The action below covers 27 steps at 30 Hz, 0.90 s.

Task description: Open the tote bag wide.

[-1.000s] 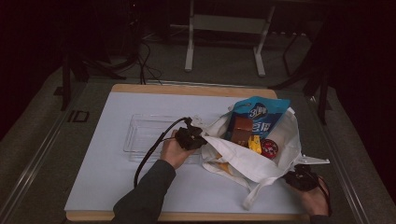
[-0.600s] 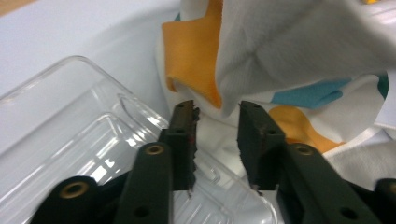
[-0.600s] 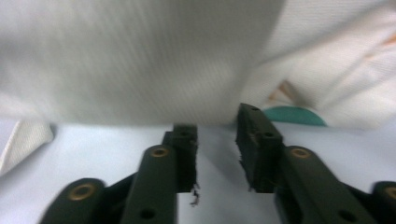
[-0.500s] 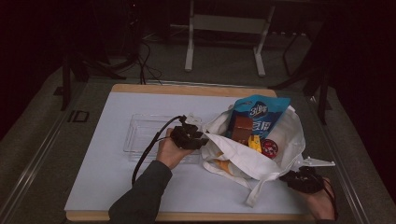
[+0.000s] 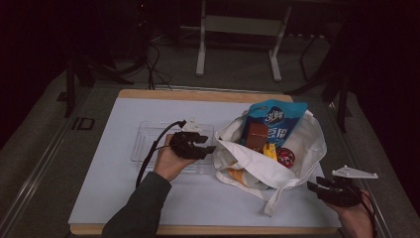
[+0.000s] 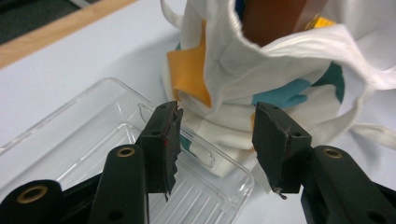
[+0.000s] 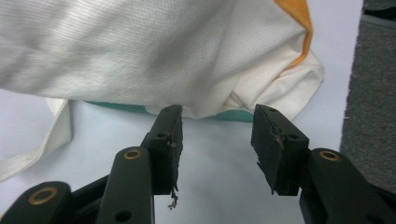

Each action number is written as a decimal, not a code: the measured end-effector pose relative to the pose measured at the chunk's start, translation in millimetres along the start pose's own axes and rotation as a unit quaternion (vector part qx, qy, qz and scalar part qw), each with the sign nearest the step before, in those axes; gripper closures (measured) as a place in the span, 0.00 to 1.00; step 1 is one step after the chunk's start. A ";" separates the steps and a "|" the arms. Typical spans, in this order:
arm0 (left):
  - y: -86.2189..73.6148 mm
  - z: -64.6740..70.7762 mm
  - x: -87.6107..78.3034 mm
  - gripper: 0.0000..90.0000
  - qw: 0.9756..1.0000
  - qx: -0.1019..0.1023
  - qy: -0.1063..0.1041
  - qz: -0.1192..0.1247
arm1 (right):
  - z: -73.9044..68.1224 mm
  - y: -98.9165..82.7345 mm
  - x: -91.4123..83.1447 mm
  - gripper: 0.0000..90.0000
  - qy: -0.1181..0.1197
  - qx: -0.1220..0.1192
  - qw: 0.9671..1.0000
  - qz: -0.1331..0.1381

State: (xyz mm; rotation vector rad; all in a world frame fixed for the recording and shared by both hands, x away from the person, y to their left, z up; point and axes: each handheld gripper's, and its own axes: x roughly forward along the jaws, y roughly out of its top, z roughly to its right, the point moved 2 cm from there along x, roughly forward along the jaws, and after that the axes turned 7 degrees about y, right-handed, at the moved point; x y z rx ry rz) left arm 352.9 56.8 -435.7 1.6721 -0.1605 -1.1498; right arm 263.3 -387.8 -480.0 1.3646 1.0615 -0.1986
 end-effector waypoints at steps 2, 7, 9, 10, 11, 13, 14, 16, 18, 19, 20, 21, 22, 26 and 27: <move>0.9 0.3 -7.2 0.57 1.000 -0.001 -0.001 0.010 | -1.0 1.2 -5.1 0.58 -0.002 -0.002 1.000 0.004; 7.6 2.7 -22.3 0.57 0.999 -0.003 -0.009 0.036 | -3.6 8.4 -21.3 0.57 0.004 0.000 0.999 0.033; 12.2 4.2 -25.9 0.57 0.999 -0.002 -0.012 0.044 | -6.3 14.1 -27.8 0.55 0.003 -0.004 0.999 0.047; 14.8 5.1 -26.9 0.56 0.999 -0.001 -0.011 0.046 | -7.9 17.7 -30.9 0.55 0.004 -0.006 0.999 0.054; 17.5 6.1 -27.3 0.56 0.999 0.000 -0.009 0.049 | -9.6 21.5 -34.0 0.55 0.005 -0.009 0.998 0.061; 23.3 7.1 -27.7 0.56 0.999 0.002 -0.007 0.051 | -12.7 29.9 -40.0 0.55 0.007 -0.016 0.997 0.074; 26.2 7.3 -27.5 0.56 0.999 0.002 -0.004 0.052 | -14.2 34.3 -42.8 0.55 0.008 -0.019 0.996 0.081; 31.8 7.5 -26.5 0.56 0.999 0.001 -0.002 0.054 | -16.8 43.3 -47.4 0.55 0.008 -0.022 0.996 0.091; 37.1 7.6 -24.0 0.56 0.999 0.005 0.007 0.053 | -17.9 52.4 -50.1 0.55 0.005 -0.026 0.995 0.100; 39.5 7.4 -22.4 0.57 0.999 0.005 0.010 0.052 | -17.8 57.0 -50.5 0.56 0.002 -0.028 0.994 0.103; 41.8 6.8 -20.4 0.59 0.999 0.002 0.010 0.053 | -17.5 61.3 -50.3 0.59 -0.003 -0.030 0.994 0.104; 44.0 6.0 -18.3 0.60 0.999 -0.001 0.010 0.053 | -17.3 65.3 -49.9 0.61 -0.006 -0.030 0.994 0.103; 46.0 5.3 -16.0 0.61 0.999 -0.004 0.010 0.053 | -16.7 69.2 -49.1 0.61 -0.007 -0.029 0.994 0.105; 54.4 4.9 -6.1 0.66 0.999 -0.007 0.008 0.049 | -14.2 82.9 -48.4 0.63 -0.022 -0.017 0.993 0.118; 56.3 5.6 -3.6 0.67 0.999 -0.006 0.008 0.045 | -13.5 85.8 -48.6 0.62 -0.031 -0.013 0.992 0.119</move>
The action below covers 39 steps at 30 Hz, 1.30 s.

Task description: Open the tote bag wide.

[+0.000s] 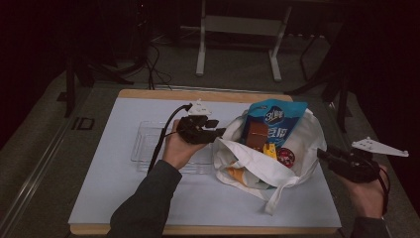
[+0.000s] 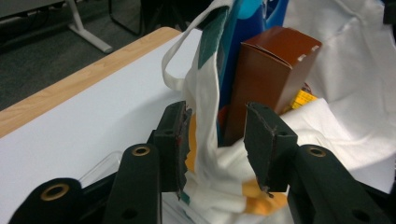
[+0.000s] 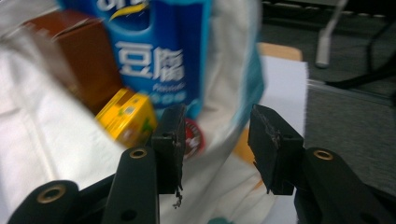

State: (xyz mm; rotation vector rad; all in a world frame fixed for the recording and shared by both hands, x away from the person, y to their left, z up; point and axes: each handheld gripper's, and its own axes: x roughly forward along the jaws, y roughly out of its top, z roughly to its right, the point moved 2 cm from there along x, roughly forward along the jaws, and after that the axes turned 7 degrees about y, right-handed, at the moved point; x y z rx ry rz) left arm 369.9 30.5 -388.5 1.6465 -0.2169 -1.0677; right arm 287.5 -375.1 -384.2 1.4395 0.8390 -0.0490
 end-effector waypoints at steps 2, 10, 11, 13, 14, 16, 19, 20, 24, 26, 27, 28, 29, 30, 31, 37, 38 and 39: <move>2.7 3.0 5.9 0.69 1.000 0.008 0.004 -0.008 | 1.7 5.3 2.0 0.62 -0.007 0.007 1.000 0.006; 6.0 15.5 41.3 0.92 0.996 0.044 0.057 -0.055 | 13.9 6.5 35.5 0.92 -0.035 0.013 0.999 -0.023; 5.5 14.4 45.2 0.93 0.996 0.041 0.061 -0.058 | 15.5 5.2 39.7 0.93 -0.037 0.015 0.999 -0.026; 3.7 11.4 51.8 0.94 0.995 0.030 0.066 -0.062 | 18.4 1.8 48.8 0.93 -0.033 0.021 0.999 -0.035; 2.6 10.3 54.8 0.94 0.995 0.028 0.067 -0.065 | 19.3 -0.3 53.8 0.93 -0.033 0.021 0.998 -0.043; 0.5 9.0 59.7 0.94 0.995 0.029 0.070 -0.072 | 21.4 -5.1 64.1 0.93 -0.033 0.021 0.998 -0.058; -2.0 9.5 66.2 0.95 0.994 0.030 0.070 -0.081 | 26.5 -14.1 79.6 0.93 -0.030 0.034 0.996 -0.077; -3.0 10.4 68.5 0.95 0.994 0.029 0.071 -0.084 | 28.8 -17.4 84.5 0.93 -0.028 0.037 0.995 -0.083; -9.4 16.1 82.4 0.95 0.990 0.048 0.072 -0.111 | 33.8 -28.2 98.0 0.93 -0.023 0.054 0.993 -0.099; -13.7 20.0 90.3 0.95 0.988 0.055 0.072 -0.125 | 34.9 -30.4 100.4 0.93 -0.024 0.058 0.993 -0.103; -15.7 21.3 94.0 0.95 0.987 0.056 0.074 -0.131 | 35.5 -31.1 101.0 0.93 -0.026 0.055 0.992 -0.107; -17.2 22.2 97.0 0.95 0.986 0.054 0.075 -0.136 | 35.9 -31.7 101.8 0.93 -0.031 0.050 0.992 -0.113; -18.3 22.5 98.8 0.95 0.986 0.052 0.077 -0.138 | 36.4 -32.7 102.7 0.93 -0.035 0.046 0.991 -0.120; -18.3 22.5 98.8 0.95 0.986 0.052 0.077 -0.138 | 36.4 -32.7 102.7 0.93 -0.035 0.046 0.991 -0.120; -19.4 21.8 99.5 0.95 0.986 0.044 0.076 -0.142 | 37.2 -33.8 103.3 0.93 -0.037 0.043 0.990 -0.125; -22.4 24.1 99.4 0.95 0.985 0.051 0.073 -0.145 | 44.6 -50.1 108.6 0.93 -0.039 0.056 0.987 -0.146; -23.1 24.3 99.2 0.95 0.986 0.049 0.073 -0.145 | 45.2 -52.8 109.4 0.93 -0.039 0.056 0.986 -0.150; -23.4 24.4 98.6 0.94 0.986 0.044 0.070 -0.142 | 45.4 -55.1 110.4 0.93 -0.039 0.055 0.986 -0.154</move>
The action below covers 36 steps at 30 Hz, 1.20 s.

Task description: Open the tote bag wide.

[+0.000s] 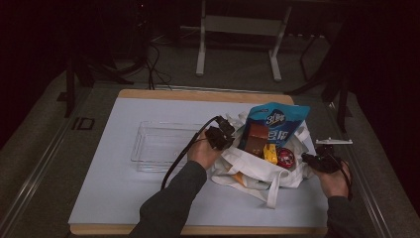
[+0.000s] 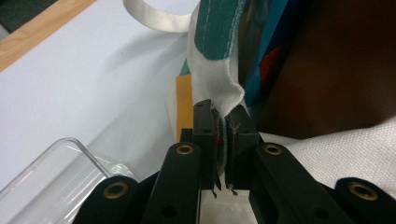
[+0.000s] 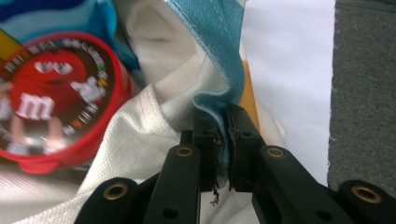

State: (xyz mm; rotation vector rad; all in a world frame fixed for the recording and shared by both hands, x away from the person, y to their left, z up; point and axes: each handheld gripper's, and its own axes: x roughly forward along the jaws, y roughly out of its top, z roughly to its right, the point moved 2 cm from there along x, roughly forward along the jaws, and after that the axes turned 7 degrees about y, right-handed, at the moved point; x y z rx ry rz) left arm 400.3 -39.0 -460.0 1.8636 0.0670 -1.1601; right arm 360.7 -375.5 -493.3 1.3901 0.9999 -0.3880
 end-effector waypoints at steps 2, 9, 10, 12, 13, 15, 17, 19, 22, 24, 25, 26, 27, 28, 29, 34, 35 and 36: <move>-0.5 -1.5 -3.4 0.91 1.000 -0.012 -0.006 0.004 | 0.3 -1.5 1.8 0.93 -0.001 0.002 1.000 -0.004; -1.0 -5.5 -35.7 0.69 0.998 -0.028 -0.018 0.059 | -4.3 1.2 -5.0 0.93 -0.013 -0.011 1.000 -0.007; -1.2 -5.5 -41.0 0.67 0.997 -0.033 -0.017 0.070 | -4.3 0.8 -6.1 0.93 -0.013 -0.011 1.000 -0.005; -1.5 -5.4 -50.5 0.65 0.995 -0.042 -0.018 0.087 | -3.9 -0.2 -7.0 0.93 -0.012 -0.011 1.000 -0.005; -1.6 -5.0 -54.6 0.64 0.994 -0.044 -0.017 0.096 | -3.8 -0.5 -7.1 0.93 -0.011 -0.009 1.000 -0.005; -1.6 -3.3 -60.9 0.64 0.993 -0.043 -0.017 0.108 | -4.0 -0.5 -6.9 0.93 -0.011 -0.010 1.000 -0.005; -0.9 0.7 -65.9 0.64 0.992 -0.036 -0.018 0.121 | -4.4 -0.2 -6.8 0.93 -0.012 -0.012 1.000 -0.006; 0.5 5.6 -70.0 0.65 0.990 -0.030 -0.022 0.133 | -4.6 -0.1 -7.3 0.92 -0.012 -0.012 1.000 -0.005; 1.2 15.3 -70.1 0.73 0.990 -0.012 -0.046 0.134 | -4.6 -0.3 -8.8 0.92 -0.012 -0.011 1.000 -0.001; 0.1 25.3 -62.8 0.78 0.992 0.010 -0.049 0.118 | -4.9 -0.4 -9.8 0.92 -0.012 -0.012 1.000 0.001; -1.0 29.9 -57.7 0.80 0.993 0.018 -0.050 0.109 | -5.1 -0.4 -10.1 0.92 -0.013 -0.012 1.000 0.001; -2.2 34.1 -52.2 0.81 0.993 0.022 -0.055 0.102 | -5.6 -0.5 -10.6 0.92 -0.014 -0.012 1.000 0.002; -3.5 38.5 -46.4 0.83 0.993 0.024 -0.061 0.094 | -5.9 -0.6 -11.3 0.92 -0.014 -0.013 1.000 0.003; -4.8 42.8 -40.9 0.83 0.994 0.028 -0.062 0.086 | -6.5 -0.8 -12.2 0.92 -0.015 -0.013 1.000 0.004; -6.3 46.4 -36.1 0.84 0.995 0.033 -0.059 0.076 | -6.8 -1.0 -13.1 0.91 -0.015 -0.014 1.000 0.005; -18.6 56.5 -20.1 0.86 0.996 0.038 -0.065 0.041 | -8.5 -2.7 -20.3 0.85 -0.018 -0.023 1.000 0.008; -21.7 56.9 -17.9 0.87 0.996 0.039 -0.067 0.035 | -8.9 -3.6 -21.8 0.84 -0.018 -0.025 0.999 0.010; -24.5 58.2 -15.6 0.88 0.996 0.040 -0.068 0.031 | -9.3 -4.7 -23.7 0.82 -0.019 -0.026 0.999 0.013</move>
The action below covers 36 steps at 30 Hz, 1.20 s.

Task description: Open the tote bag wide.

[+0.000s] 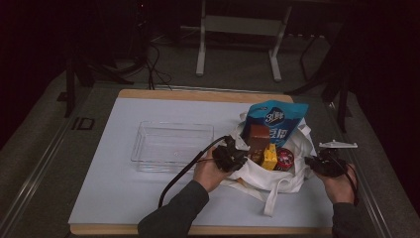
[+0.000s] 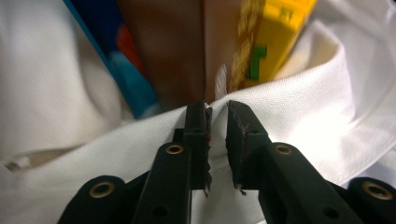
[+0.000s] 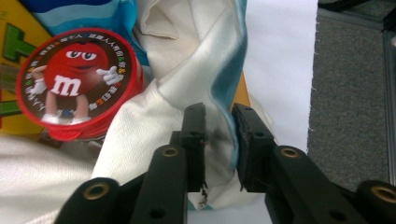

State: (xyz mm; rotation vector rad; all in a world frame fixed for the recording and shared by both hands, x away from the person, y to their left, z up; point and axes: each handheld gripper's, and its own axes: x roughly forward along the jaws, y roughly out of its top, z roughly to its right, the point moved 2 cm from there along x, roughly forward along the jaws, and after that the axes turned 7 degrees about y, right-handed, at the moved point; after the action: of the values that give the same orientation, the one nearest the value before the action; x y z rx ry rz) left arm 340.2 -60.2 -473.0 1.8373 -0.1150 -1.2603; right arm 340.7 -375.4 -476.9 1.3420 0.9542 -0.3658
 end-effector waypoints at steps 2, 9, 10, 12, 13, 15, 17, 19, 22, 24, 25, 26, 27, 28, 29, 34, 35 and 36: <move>-5.3 3.7 3.8 0.89 1.000 0.000 0.001 -0.004 | -2.1 -2.4 -5.3 0.77 0.001 0.000 1.000 0.009; -23.7 11.4 16.9 0.91 1.000 -0.005 -0.004 -0.019 | -26.9 -13.5 -30.4 0.61 0.011 -0.004 0.998 0.069; -25.9 11.8 18.4 0.91 1.000 -0.008 -0.005 -0.017 | -31.7 -15.8 -33.8 0.59 0.010 -0.004 0.997 0.077; -28.3 13.2 20.6 0.91 1.000 -0.011 -0.006 -0.017 | -39.7 -20.9 -39.7 0.57 0.007 -0.002 0.996 0.090; -28.8 13.7 21.4 0.91 1.000 -0.010 -0.005 -0.019 | -42.5 -23.3 -42.1 0.56 0.004 -0.004 0.996 0.094; -28.9 14.4 22.1 0.91 1.000 -0.008 -0.002 -0.019 | -47.6 -28.0 -47.7 0.54 -0.001 -0.004 0.995 0.104; -29.0 14.7 22.8 0.91 1.000 -0.010 -0.001 -0.019 | -53.3 -32.6 -53.7 0.55 -0.004 -0.009 0.993 0.114; -29.2 14.9 23.8 0.92 1.000 -0.012 -0.001 -0.019 | -61.3 -37.4 -59.0 0.60 -0.008 -0.023 0.992 0.126; -29.5 15.3 24.7 0.92 1.000 -0.015 0.000 -0.018 | -72.6 -44.3 -61.7 0.69 -0.010 -0.045 0.990 0.135; -29.7 15.4 24.8 0.92 1.000 -0.017 0.000 -0.016 | -76.6 -47.1 -55.1 0.78 0.001 -0.059 0.992 0.115; -29.9 14.8 24.6 0.92 1.000 -0.014 -0.001 -0.018 | -76.3 -48.3 -48.9 0.81 0.000 -0.061 0.993 0.101; -30.1 15.0 24.6 0.92 1.000 -0.016 -0.001 -0.018 | -74.7 -49.4 -42.3 0.83 0.003 -0.059 0.994 0.093; -30.3 14.8 24.6 0.92 1.000 -0.015 -0.002 -0.018 | -72.8 -50.6 -35.9 0.85 0.008 -0.051 0.995 0.086; -30.6 14.6 24.7 0.92 1.000 -0.015 -0.002 -0.017 | -70.3 -51.6 -29.6 0.87 0.008 -0.048 0.995 0.083; -30.7 14.4 25.0 0.92 1.000 -0.015 -0.003 -0.017 | -67.9 -52.5 -23.2 0.89 0.008 -0.045 0.996 0.075; -31.6 13.8 26.2 0.91 1.000 -0.018 -0.006 -0.015 | -58.8 -60.1 4.1 0.91 0.013 -0.031 0.998 0.044; -31.8 13.8 26.1 0.91 1.000 -0.018 -0.006 -0.015 | -57.6 -61.7 7.6 0.92 0.014 -0.032 0.999 0.041; -32.0 13.9 26.2 0.91 1.000 -0.019 -0.006 -0.014 | -56.9 -63.2 10.5 0.93 0.015 -0.029 0.999 0.038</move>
State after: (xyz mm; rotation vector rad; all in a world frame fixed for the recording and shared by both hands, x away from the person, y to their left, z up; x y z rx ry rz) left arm 329.8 -62.6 -515.3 1.8055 -0.0717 -1.2852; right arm 280.5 -334.8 -522.6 1.3306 0.9293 -0.2585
